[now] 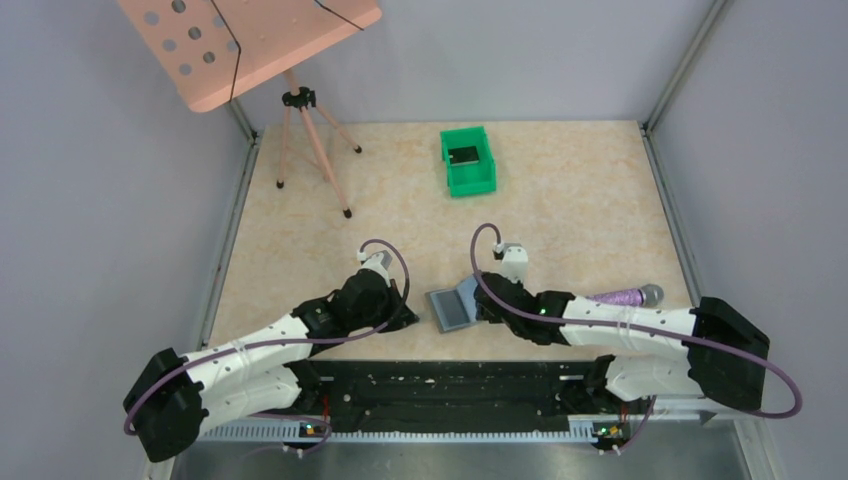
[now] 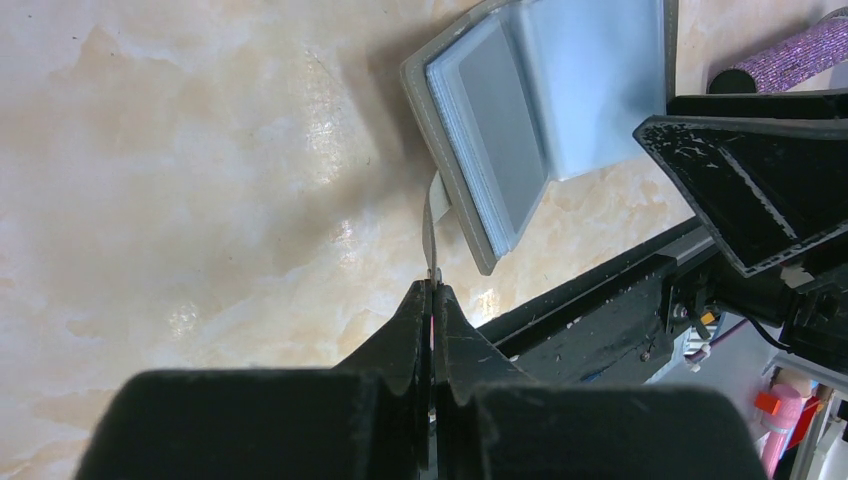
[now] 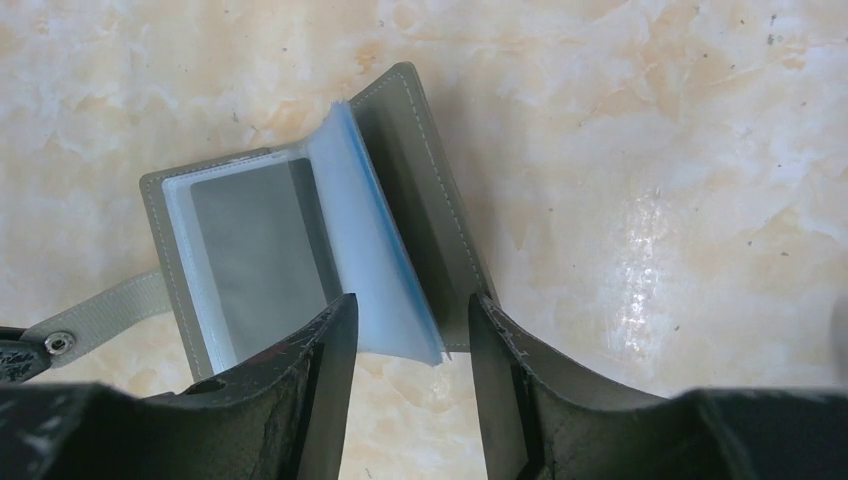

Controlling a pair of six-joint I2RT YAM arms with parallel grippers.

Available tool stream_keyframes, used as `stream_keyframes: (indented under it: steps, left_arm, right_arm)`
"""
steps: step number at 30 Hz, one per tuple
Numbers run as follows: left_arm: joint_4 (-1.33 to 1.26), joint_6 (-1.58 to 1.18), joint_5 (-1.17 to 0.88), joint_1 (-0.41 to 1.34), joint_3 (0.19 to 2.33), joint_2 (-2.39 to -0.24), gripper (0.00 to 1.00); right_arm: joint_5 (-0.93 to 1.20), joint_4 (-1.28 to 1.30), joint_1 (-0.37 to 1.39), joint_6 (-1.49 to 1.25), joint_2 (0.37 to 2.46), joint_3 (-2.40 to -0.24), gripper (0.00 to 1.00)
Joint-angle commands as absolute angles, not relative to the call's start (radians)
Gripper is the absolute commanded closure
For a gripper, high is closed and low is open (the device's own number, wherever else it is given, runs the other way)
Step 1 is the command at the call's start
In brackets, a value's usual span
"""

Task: Take the credit cards out of the card holder
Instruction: Open the card holder at the center of the board.

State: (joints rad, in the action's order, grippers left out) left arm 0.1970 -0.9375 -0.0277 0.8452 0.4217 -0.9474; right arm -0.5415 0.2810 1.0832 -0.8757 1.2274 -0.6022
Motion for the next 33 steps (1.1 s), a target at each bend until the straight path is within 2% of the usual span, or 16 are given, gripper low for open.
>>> stream_keyframes:
  steps: [1,14,20,24,33]
  left_arm:
    - [0.181,-0.931,-0.01,0.842,0.419,-0.946,1.0]
    - [0.178,-0.933,-0.015,0.843,0.425,-0.938,1.0]
    - [0.166,-0.936,-0.02,0.843,0.425,-0.939,1.0]
    - [0.16,-0.939,-0.027,0.842,0.426,-0.936,1.0]
    - [0.178,-0.936,-0.016,0.843,0.42,-0.921,1.0]
  right_arm:
    - [-0.559,0.326,1.077,-0.885,1.172,-0.628,0.55]
    - [-0.448,0.37,1.079,-0.851,1.118,-0.748,0.62]
    - [-0.358,0.245,1.101,-0.812,1.096,-0.753,0.73]
    - [-0.273,0.102,1.105,-0.817,1.15,-0.723,0.77]
    - [-0.315,0.065,1.066,-0.804,1.324,-0.702,0.79]
